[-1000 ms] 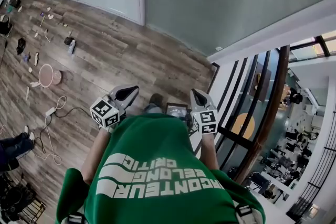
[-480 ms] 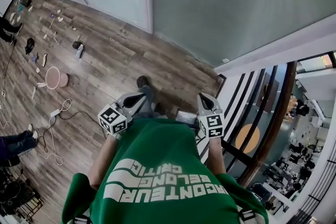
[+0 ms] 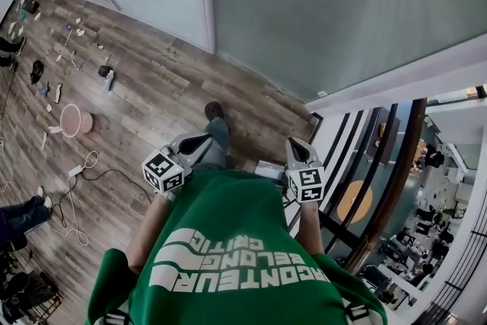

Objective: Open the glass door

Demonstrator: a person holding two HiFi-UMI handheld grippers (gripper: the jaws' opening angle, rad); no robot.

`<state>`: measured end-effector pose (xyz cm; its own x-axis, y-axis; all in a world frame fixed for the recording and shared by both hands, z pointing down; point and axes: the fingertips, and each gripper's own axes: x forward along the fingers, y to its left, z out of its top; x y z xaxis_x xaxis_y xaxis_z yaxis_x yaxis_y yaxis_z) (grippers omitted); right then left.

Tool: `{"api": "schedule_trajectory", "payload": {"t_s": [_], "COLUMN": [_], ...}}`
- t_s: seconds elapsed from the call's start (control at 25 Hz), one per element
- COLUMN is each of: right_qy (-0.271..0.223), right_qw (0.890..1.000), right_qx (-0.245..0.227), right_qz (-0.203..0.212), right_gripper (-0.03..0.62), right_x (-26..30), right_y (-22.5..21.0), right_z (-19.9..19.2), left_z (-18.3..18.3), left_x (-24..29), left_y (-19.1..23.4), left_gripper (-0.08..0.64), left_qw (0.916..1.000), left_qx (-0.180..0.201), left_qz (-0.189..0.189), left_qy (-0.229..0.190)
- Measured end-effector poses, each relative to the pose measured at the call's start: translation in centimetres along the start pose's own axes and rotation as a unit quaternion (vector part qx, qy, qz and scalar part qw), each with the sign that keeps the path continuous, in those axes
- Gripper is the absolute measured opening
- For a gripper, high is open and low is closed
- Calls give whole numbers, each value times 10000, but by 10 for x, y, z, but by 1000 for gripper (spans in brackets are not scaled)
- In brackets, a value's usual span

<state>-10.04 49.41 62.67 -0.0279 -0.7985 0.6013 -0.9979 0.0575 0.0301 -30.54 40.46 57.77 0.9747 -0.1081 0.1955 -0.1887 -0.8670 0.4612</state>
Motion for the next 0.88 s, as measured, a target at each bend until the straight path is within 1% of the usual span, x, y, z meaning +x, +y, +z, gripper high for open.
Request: {"api": "schedule_trajectory", "payload": {"t_s": [0.12, 0.32, 0.44, 0.52, 0.64, 0.76, 0.88], "right_qy": [8, 24, 67, 65, 48, 37, 24], "right_qw": [10000, 9998, 9993, 9994, 9997, 9996, 9994], "right_qx": [-60, -215, -355, -325, -245, -269, -327], "right_qz": [-29, 11, -14, -56, -80, -38, 74], "right_gripper": [-8, -8, -8, -8, -8, -8, -8], "right_x": [16, 46, 67, 80, 104, 133, 164], "right_y": [-10, -31, -47, -59, -72, -84, -91], "right_z": [12, 42, 59, 71, 89, 112, 135], "left_z": [8, 36, 49, 57, 75, 98, 114], "left_x": [11, 38, 55, 66, 81, 96, 104], "left_y": [19, 53, 76, 90, 110, 135, 158], "left_gripper": [9, 9, 9, 9, 9, 9, 9], "left_qw": [10000, 9998, 9995, 9995, 9996, 9996, 9997], "left_qx": [-33, -37, -104, -150, -112, -75, -66], "left_qz": [26, 40, 45, 27, -50, -91, -23], "left_qy": [-64, -204, -282, -275, -254, -259, -252]}}
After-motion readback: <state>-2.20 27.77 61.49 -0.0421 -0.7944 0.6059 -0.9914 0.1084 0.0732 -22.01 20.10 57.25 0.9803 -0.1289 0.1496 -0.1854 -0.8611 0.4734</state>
